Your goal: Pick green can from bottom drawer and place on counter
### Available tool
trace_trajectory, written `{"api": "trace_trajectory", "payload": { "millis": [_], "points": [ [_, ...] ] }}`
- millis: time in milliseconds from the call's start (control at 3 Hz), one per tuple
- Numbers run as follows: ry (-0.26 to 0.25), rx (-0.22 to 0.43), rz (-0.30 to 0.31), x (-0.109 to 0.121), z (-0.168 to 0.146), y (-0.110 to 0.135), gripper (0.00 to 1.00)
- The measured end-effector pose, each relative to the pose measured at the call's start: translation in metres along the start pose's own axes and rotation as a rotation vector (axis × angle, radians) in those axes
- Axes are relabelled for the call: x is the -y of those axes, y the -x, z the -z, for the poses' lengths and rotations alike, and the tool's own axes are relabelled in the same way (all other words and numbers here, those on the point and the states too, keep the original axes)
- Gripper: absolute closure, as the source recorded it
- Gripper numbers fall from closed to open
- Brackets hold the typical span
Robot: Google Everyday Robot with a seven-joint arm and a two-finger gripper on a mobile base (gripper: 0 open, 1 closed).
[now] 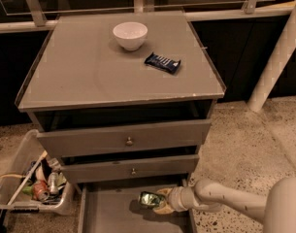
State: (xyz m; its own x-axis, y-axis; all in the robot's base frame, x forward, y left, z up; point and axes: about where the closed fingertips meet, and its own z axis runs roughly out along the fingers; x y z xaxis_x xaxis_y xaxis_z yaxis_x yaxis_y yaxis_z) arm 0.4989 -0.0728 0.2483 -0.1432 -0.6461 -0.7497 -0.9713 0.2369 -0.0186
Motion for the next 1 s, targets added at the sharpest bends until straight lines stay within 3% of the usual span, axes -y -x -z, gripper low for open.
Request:
{"api": "trace_trajectory", "payload": {
  "millis": [667, 1000],
  "points": [
    [-0.077, -0.041, 0.065, 0.006, 0.09, 0.038, 1.0],
    [-0.135, -0.071, 0.155, 0.014, 0.148, 0.084, 1.0]
  ]
}}
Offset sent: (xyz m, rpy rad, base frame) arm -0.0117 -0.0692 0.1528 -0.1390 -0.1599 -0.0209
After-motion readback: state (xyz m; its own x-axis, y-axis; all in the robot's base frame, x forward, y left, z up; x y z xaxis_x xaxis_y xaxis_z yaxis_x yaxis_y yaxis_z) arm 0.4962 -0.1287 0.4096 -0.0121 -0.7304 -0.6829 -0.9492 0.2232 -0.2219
